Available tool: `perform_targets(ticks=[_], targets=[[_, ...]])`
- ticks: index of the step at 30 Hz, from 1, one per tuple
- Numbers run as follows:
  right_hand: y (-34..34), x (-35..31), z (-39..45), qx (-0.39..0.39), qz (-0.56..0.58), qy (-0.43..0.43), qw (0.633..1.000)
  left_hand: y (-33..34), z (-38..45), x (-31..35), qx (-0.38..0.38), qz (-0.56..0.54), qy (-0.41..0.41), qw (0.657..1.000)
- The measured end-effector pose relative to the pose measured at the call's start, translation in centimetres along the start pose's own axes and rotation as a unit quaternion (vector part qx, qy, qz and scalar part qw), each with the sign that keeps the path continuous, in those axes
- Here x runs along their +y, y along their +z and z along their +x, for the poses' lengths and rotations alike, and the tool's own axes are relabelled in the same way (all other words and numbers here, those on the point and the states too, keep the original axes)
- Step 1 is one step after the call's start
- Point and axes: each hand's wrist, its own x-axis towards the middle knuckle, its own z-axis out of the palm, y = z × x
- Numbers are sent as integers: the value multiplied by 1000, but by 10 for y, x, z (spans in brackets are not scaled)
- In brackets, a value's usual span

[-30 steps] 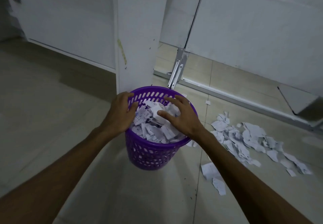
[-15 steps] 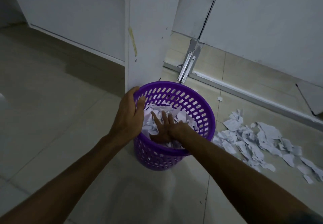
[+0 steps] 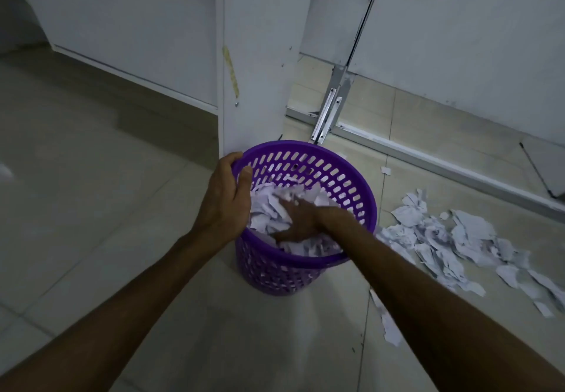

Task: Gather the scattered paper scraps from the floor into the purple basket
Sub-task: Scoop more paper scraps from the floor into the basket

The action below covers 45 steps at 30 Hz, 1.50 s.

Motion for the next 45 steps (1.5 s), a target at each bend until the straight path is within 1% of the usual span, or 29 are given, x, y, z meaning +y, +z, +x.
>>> perform_targets(ticks=[3,5,8,11,13,16,18,19,20,21,23,25,26,27,28,30,33,34,36,37,38,40,41,43,44,45], targets=[[-7,8,-22,18,77,-9,997,-3,-2,-1,-7,14,-29,999],[-11,13,-40,54,119,-33,991,-5,-2,2,-12,24,-34,999],[-23,18,-63,146,186,-87,968,-6,-3,11,-10,46,-32,998],[-24,20,-79,247,212,-99,940,-9,-4,22,7,105,26,994],[-18,26,-89,341,234,-90,906,-5,-5,33,-2,112,69,991],[-5,49,-107,495,247,-77,829,18,-8,57,-18,90,105,990],[1,69,-120,563,286,-55,773,39,-10,76,-46,74,127,988],[6,83,-126,580,306,-36,754,54,-11,87,-71,68,137,986],[13,96,-131,582,319,-12,748,66,-14,96,-94,62,145,983],[23,115,-137,569,325,20,756,83,-17,107,-116,52,153,980],[52,150,-146,499,323,84,800,110,-27,123,-151,35,181,971],[91,180,-153,409,297,156,848,138,-40,132,-203,35,232,951],[112,189,-155,366,286,198,863,149,-48,131,-234,39,253,938],[134,202,-157,331,287,244,865,165,-55,129,-266,44,263,926],[154,210,-159,306,301,282,858,177,-62,123,-289,46,265,919],[185,221,-160,279,351,333,830,199,-75,104,-327,59,245,911],[202,230,-155,307,407,352,785,226,-84,71,-374,96,160,909],[205,236,-151,318,436,359,761,239,-85,62,-384,103,124,909],[202,236,-142,323,507,373,707,255,-83,47,-382,109,64,915],[199,238,-134,312,533,379,690,267,-81,40,-376,107,36,920],[194,236,-125,303,539,385,686,277,-80,34,-369,102,9,924],[183,234,-108,282,524,399,698,300,-76,22,-366,90,-54,925],[180,234,-100,257,504,413,714,312,-76,17,-375,87,-85,919],[183,230,-89,203,429,427,770,327,-78,8,-394,92,-117,907],[190,228,-86,194,386,423,796,331,-79,5,-396,92,-119,906],[197,226,-85,207,348,417,814,333,-82,2,-389,89,-116,909]])
